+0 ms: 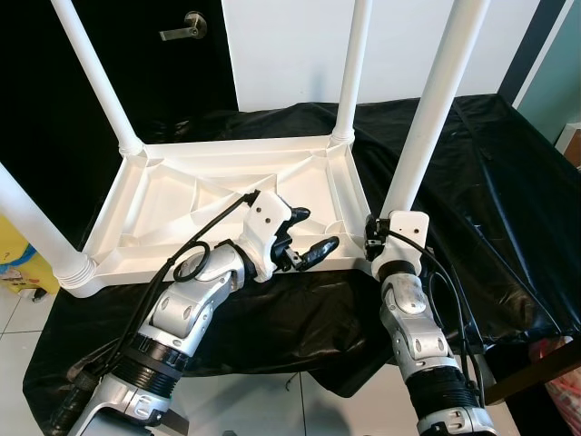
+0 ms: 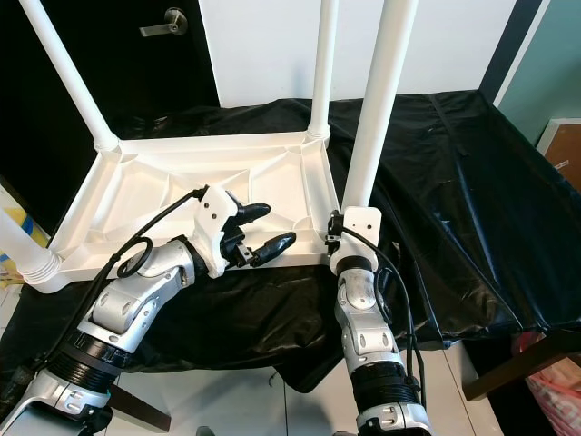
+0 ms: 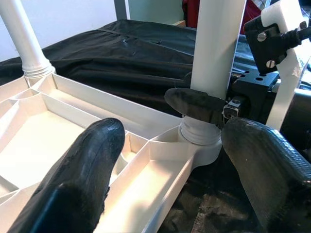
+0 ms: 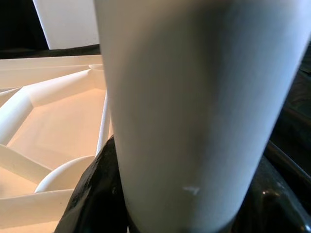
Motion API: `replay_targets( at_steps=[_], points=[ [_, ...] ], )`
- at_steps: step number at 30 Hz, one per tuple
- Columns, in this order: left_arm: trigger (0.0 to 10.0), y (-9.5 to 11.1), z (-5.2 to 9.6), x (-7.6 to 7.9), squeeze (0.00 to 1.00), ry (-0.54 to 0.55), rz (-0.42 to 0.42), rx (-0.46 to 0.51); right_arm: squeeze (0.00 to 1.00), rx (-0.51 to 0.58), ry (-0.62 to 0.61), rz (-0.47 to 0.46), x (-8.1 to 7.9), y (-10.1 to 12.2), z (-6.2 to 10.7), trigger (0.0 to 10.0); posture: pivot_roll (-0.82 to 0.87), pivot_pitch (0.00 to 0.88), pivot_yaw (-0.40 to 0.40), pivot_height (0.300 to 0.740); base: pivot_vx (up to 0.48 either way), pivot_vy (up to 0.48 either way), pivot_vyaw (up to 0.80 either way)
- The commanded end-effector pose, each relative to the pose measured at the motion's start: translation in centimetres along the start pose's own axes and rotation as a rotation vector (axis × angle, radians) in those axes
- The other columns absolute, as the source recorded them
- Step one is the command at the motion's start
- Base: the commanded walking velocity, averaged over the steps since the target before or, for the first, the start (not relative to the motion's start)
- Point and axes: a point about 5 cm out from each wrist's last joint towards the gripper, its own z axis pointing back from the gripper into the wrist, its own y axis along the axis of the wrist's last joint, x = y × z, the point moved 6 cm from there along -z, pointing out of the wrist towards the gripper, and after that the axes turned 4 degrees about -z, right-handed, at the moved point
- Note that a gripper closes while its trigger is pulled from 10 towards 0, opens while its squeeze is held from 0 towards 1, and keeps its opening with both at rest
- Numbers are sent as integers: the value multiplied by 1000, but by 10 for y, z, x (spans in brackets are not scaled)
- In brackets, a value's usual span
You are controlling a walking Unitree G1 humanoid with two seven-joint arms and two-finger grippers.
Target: Building children table
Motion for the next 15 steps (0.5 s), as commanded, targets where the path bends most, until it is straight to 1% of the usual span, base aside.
replay_targets(
  at_steps=[1,2,3,4,7,8,9,10,11,13,15],
  points=[
    [10000,0,3,8,0,-84,2,0,0,-92,-47,12,10,-24,7,10000,-74,33,35,740,0,0,0],
    [10000,1,4,8,0,-83,2,0,894,-82,-56,17,11,-22,7,10000,-70,34,37,740,0,0,0],
    [10000,1,4,8,0,-83,2,0,894,-82,-56,17,11,-22,7,10000,-70,34,37,740,0,0,0],
    [10000,1,4,8,0,-82,2,0,1000,-73,-57,14,12,-20,7,10000,-71,35,37,740,0,0,0],
    [10000,2,4,8,0,-81,3,2,1000,-57,-54,10,11,-16,6,10000,-70,34,38,740,0,0,0],
    [10000,2,4,8,0,-80,4,2,1000,-36,-23,-8,8,-12,5,10000,-69,39,35,740,0,0,0],
    [10000,2,4,8,0,-80,4,2,1000,-36,-23,-8,8,-12,5,10000,-69,39,35,740,0,0,0],
    [10000,0,4,7,0,-74,5,-4,1000,-22,1,-33,6,-8,5,10000,-70,39,34,740,0,0,0],
    [10000,0,4,7,0,-74,5,-4,1000,-22,1,-33,6,-8,5,10000,-70,39,34,740,0,0,0],
    [10000,1,5,8,0,-74,5,0,1000,16,62,-46,6,0,7,10000,-71,45,32,740,0,0,0],
    [10000,2,5,9,0,-75,5,2,1000,23,74,-45,7,2,8,10000,-72,48,31,740,0,0,0]
  ],
)
